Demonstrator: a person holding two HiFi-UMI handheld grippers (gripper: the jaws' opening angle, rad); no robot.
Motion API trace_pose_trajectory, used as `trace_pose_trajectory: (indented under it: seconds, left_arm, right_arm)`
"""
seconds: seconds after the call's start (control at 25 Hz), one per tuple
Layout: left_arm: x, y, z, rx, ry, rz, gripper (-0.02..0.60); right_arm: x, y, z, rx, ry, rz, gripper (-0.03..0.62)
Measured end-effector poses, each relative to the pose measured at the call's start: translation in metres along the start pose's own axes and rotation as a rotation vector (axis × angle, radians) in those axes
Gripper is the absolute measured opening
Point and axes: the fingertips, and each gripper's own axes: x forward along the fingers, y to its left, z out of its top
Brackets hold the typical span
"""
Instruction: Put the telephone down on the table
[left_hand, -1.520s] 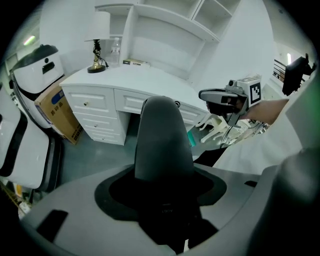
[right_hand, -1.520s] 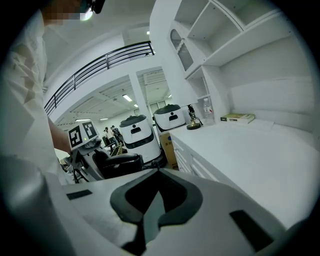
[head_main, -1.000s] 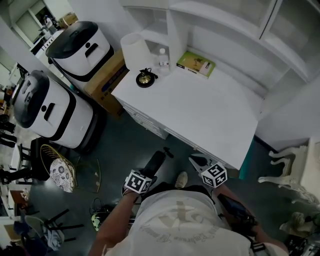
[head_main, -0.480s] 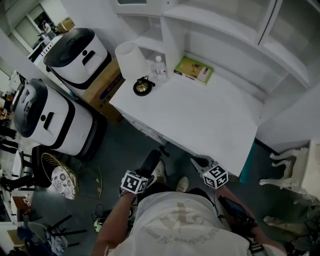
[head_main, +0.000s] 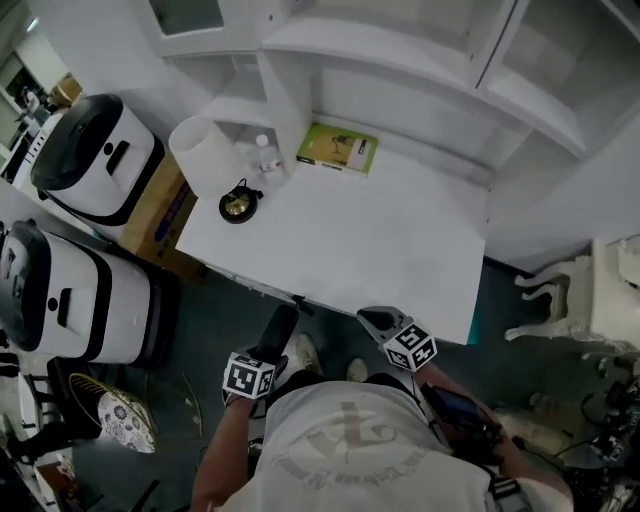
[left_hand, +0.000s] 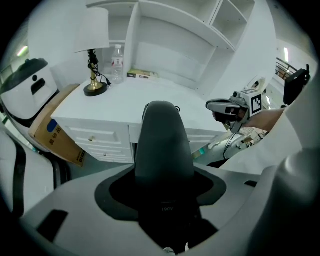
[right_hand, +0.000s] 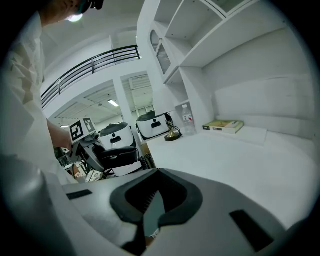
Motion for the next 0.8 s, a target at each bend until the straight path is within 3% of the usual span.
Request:
trace_pose_trajectory:
  seconds: [0.8]
  left_arm:
    - [-0.007,0.084,0.091,0.242,-0.019,-0.107,0.279]
  right_arm:
    - [0.049,-0.015,0.044,0.085,-0.045,-0.251,0.017]
